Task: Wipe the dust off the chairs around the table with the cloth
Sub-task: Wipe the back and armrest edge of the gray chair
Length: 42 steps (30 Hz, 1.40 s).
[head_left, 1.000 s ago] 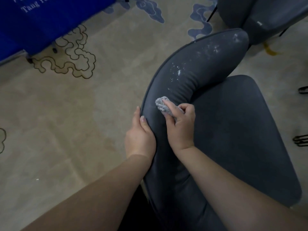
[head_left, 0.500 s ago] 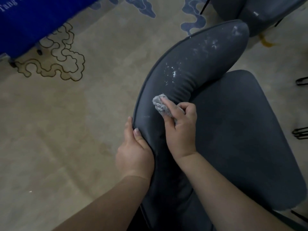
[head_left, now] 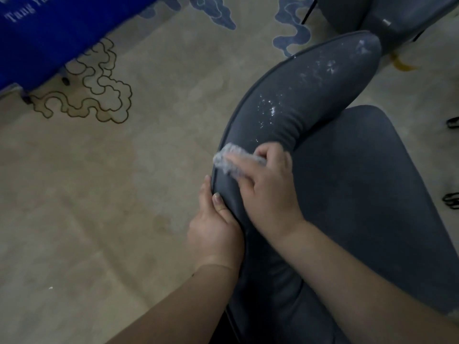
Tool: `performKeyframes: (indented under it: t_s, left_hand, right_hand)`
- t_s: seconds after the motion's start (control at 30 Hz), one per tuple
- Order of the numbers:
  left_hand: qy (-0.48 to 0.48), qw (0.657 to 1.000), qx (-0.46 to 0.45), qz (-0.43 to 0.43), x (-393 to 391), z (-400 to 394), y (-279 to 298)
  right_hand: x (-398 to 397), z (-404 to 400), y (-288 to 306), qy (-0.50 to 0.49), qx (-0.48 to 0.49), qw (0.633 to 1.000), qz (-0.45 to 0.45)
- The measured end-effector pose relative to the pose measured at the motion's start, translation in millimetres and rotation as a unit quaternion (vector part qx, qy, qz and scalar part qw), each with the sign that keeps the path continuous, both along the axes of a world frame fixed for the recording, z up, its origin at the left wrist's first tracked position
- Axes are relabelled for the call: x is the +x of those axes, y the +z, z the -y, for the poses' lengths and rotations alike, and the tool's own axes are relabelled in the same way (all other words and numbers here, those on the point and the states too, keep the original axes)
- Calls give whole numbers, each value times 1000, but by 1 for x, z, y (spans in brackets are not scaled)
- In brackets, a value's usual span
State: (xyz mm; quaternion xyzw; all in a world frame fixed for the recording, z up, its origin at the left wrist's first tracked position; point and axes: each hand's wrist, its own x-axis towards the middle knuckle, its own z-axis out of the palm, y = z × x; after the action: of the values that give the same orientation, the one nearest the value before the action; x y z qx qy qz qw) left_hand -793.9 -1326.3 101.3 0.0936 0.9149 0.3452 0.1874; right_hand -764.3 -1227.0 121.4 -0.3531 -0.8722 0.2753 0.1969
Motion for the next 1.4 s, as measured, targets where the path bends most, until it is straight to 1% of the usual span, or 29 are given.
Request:
performKeyframes:
  t_s: [0.07, 0.13, 0.27, 0.37, 0.43, 0.53, 0.6, 0.73, 0.83, 0.9, 0.97, 1.03, 1.13, 1.2, 1.27, 1.33, 1.4]
  left_hand:
    - [6, 1000, 6, -2, -1, 0, -2]
    - [13, 1000, 23, -5, -1, 0, -4]
    - [19, 999, 31, -16, 2, 1, -2]
    - [21, 999, 36, 3, 2, 1, -3]
    - [19, 999, 34, 1, 2, 1, -2]
    - [18, 999, 30, 5, 2, 0, 3]
    - [18, 1000, 21, 7, 2, -1, 4]
    - [15, 1000, 13, 13, 3, -2, 7]
    - [17, 1000, 12, 17, 3, -1, 8]
    - [16, 1000, 10, 14, 3, -2, 9]
    - [13, 1000, 11, 14, 3, -2, 9]
    - [15, 1000, 19, 15, 3, -2, 8]
    - [14, 999, 25, 17, 4, -2, 7]
    - [12, 1000, 22, 14, 4, -1, 6]
    - [14, 1000, 16, 12, 4, -1, 6]
    - [8, 1000, 10, 6, 4, -1, 7]
    - [4, 1000, 9, 3, 4, -1, 9]
  right_hand:
    - [16, 21, -1, 25, -5, 999, -24]
    - [17, 19, -3, 33, -2, 999, -30]
    - [-13, -23, -8, -36, 22, 999, -20]
    - [-20, -36, -11, -69, 9, 997, -39]
    - [-7, -23, -16, -61, 19, 996, -62]
    - [19, 3, -21, -24, 21, 996, -83]
    - [20, -5, -22, -5, 22, 997, -76]
    - [-4, -41, -22, -41, 22, 996, -72]
    - [2, -32, -25, -50, 12, 995, -84]
    - [16, -17, -26, -33, 3, 994, -100]
    - [22, -20, -26, -15, -14, 993, -114]
    - [12, -45, -24, -45, -19, 992, -119]
    - [-20, -96, -20, -139, -34, 981, -132]
    - [-37, -115, -21, -171, -37, 981, -87]
    - [-40, -108, -24, -160, -21, 985, -63]
    - [-28, -83, -27, -117, 8, 990, -80]
    - [-10, -56, -31, -70, 13, 992, -101]
